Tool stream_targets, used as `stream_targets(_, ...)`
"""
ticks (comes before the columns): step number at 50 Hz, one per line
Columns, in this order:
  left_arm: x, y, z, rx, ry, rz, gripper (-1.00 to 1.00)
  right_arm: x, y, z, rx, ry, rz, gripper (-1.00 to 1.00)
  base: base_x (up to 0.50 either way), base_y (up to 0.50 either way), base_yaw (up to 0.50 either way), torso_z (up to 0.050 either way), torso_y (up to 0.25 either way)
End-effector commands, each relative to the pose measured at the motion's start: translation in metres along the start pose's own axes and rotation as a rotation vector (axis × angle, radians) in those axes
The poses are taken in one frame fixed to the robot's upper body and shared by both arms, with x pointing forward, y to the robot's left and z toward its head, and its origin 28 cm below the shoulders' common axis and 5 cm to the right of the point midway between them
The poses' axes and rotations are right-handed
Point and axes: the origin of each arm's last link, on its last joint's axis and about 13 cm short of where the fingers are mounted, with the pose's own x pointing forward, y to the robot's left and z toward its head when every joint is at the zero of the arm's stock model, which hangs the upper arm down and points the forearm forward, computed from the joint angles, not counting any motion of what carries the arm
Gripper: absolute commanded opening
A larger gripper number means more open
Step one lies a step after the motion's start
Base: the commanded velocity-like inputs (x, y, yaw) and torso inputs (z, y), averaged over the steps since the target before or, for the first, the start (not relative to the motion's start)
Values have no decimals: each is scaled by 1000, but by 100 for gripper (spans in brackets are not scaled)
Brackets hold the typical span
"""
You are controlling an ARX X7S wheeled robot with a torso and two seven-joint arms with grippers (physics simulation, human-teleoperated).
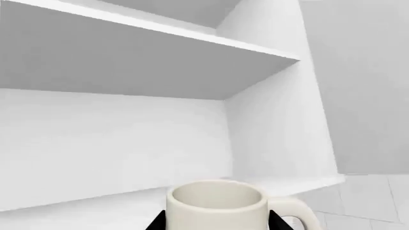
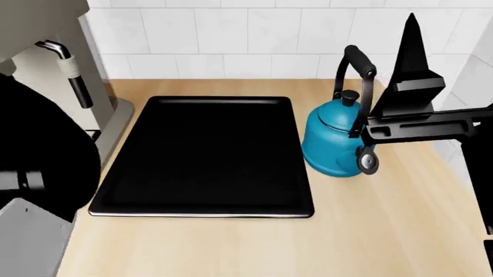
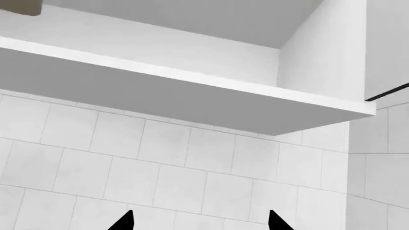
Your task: Pick the kettle from the counter and place it on the tray. Then pick the mug from the cabinet and place it on the tray. Then close the cabinet doors.
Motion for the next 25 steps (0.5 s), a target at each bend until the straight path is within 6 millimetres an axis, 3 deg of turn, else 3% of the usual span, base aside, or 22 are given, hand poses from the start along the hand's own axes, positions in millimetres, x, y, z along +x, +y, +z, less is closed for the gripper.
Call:
stream_targets(1,-38,-24,-71,-67,126,-119,-100,1,-2,-4,9,10,-10,100,0,0,0,0,0)
stream_targets(11,-31,-15,-137,-74,264,-47,-100,1,-3,-10,10,21,-14,100,0,0,0,0,0)
stream_targets(25,-1,20,-191,-46,374,159,-100,1,-4,-18,19,37,-24,100,0,0,0,0,0)
